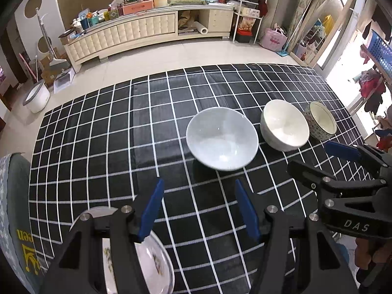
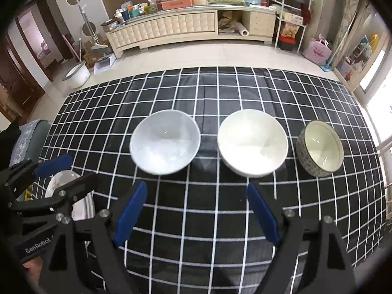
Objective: Organize plates and bowls
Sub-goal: 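Move the right tool to the plain white bowl, then close the right tool on the rim of the plain white bowl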
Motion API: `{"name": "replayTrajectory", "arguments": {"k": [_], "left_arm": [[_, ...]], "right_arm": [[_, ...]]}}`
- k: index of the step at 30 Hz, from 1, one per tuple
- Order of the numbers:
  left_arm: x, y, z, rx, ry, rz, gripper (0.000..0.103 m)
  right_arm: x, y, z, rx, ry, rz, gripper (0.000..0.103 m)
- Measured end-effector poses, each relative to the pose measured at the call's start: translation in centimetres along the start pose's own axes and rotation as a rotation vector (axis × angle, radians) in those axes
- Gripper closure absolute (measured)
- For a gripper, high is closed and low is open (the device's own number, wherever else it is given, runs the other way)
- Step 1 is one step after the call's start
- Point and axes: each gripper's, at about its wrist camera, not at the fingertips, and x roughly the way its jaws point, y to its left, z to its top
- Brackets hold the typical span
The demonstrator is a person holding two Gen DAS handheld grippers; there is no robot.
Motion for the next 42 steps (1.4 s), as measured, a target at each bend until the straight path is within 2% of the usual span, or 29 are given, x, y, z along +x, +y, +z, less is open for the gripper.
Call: {"name": "replayTrajectory", "arguments": {"k": [4, 9, 14, 16, 18, 19, 20, 21, 22, 24, 28, 33, 35, 37, 42], "left_arm": [[2.2, -0.1, 1.4, 0.025, 0.019, 0.018, 0.045], [4.7, 0.8, 2.6, -0.004, 0.048, 0.010, 0.045], [7.5, 1.7, 3.3, -0.024, 0.084, 0.047, 0.045], [8.4, 2.0, 3.6, -0.032, 0.091, 0.039, 0.045], [9.1, 2.1, 3.9, -0.032, 0.097, 0.035, 0.046], [9.6, 2.0, 4.1, -0.028, 0.105, 0.039, 0.046], [10.1, 2.1, 4.2, -0.022, 0.116, 0.043, 0.052], [10.6, 1.9, 4.4, -0.016, 0.130, 0.046, 0.062], [11.1, 1.8, 4.4, -0.011, 0.146, 0.044, 0.066], [11.9, 1.5, 4.5, -0.003, 0.162, 0.032, 0.078], [12.2, 1.5, 4.6, -0.014, 0.162, 0.025, 0.082], [12.6, 1.6, 4.5, -0.020, 0.169, 0.012, 0.085], [12.5, 1.5, 4.3, 0.004, 0.166, 0.018, 0.090], [12.6, 1.1, 4.5, 0.024, 0.161, 0.040, 0.090], [12.3, 1.0, 4.0, -0.006, 0.160, 0.042, 0.092]], "right_arm": [[1.6, -0.5, 1.0, -0.010, 0.017, 0.001, 0.016], [3.5, -0.6, 2.2, -0.031, 0.027, -0.002, 0.016], [5.7, 0.1, 3.4, -0.082, 0.051, 0.006, 0.018], [6.5, 0.3, 3.8, -0.097, 0.054, 0.003, 0.025], [7.3, 0.6, 4.1, -0.107, 0.066, 0.009, 0.037], [7.6, 0.7, 4.2, -0.110, 0.075, 0.010, 0.041], [8.1, 0.7, 4.3, -0.114, 0.087, 0.013, 0.044], [8.3, 0.8, 4.4, -0.121, 0.082, 0.006, 0.049], [8.3, 1.0, 4.5, -0.137, 0.074, -0.007, 0.052], [8.6, 0.9, 4.9, -0.142, 0.095, 0.014, 0.068], [9.3, 1.2, 5.1, -0.174, 0.106, 0.012, 0.071], [10.7, 0.9, 4.7, -0.158, 0.160, 0.033, 0.081], [11.0, 0.7, 4.6, -0.147, 0.167, 0.044, 0.082], [11.1, 0.6, 4.6, -0.148, 0.169, 0.036, 0.091], [10.6, -0.2, 4.1, -0.109, 0.158, 0.079, 0.092]]}}
